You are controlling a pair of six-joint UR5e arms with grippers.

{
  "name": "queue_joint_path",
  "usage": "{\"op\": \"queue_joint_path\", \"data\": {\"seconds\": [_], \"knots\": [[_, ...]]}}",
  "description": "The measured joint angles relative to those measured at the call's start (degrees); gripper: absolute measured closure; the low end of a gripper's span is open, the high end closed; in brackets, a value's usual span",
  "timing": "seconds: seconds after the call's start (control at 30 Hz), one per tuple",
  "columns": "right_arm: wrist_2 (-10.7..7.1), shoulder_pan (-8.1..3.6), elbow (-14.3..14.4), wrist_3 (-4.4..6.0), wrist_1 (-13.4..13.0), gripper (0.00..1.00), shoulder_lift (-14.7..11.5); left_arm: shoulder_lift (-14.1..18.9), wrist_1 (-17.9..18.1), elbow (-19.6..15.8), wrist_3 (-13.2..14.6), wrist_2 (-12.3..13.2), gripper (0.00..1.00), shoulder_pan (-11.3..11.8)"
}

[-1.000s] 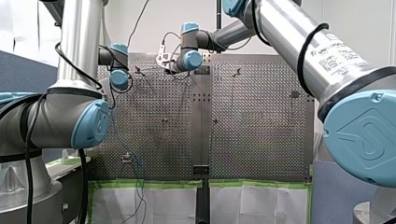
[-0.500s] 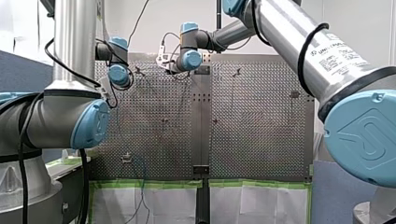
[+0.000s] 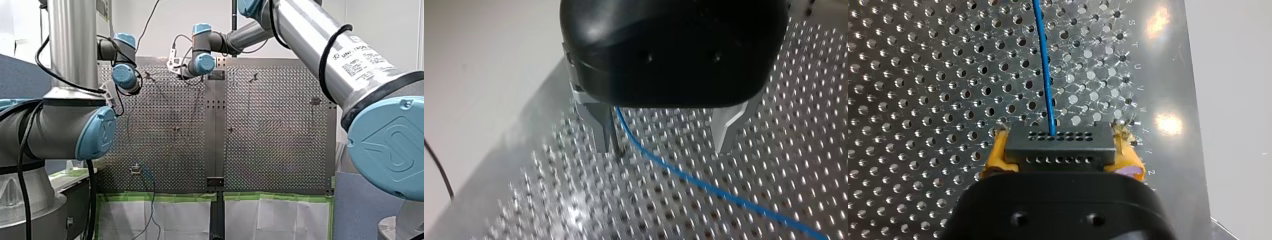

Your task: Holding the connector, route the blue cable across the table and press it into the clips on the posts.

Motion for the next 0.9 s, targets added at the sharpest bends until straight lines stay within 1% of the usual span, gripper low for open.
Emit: {"op": "queue_joint_path", "data": {"seconds": [0.13, 0.23, 0.4, 0.5, 0.57, 0.67, 0.9], "knots": [[0.40, -0.16, -0.95, 0.00, 1.06, 1.00, -0.02, 2.26, -0.18, -0.24, 1.98, 0.88, 0.00, -1.15], [0.56, -0.35, -1.24, 0.00, 1.57, 1.00, -0.04, 3.83, -0.14, -0.09, 3.50, 2.03, 0.00, -2.02], [0.90, -0.61, -1.33, 0.00, 1.85, 1.00, -0.07, 6.42, -0.16, 0.31, 6.07, 4.46, 0.00, -3.53], [0.98, -0.74, -1.34, -0.01, 1.87, 1.00, -0.07, 7.50, -0.25, 0.45, 7.59, 5.37, 0.00, -4.37], [1.01, -0.83, -1.34, 0.00, 1.88, 1.00, -0.06, 7.80, -0.34, 0.48, 8.33, 5.69, 0.00, -4.93], [1.02, -0.96, -1.35, 0.00, 1.88, 1.00, -0.06, 7.57, -0.41, 0.50, 8.71, 6.11, 0.00, -5.66], [1.03, -1.19, -1.36, 0.03, 1.84, 1.00, -0.06, 5.04, -1.23, 1.37, 10.33, 6.76, 0.00, -7.27]]}}
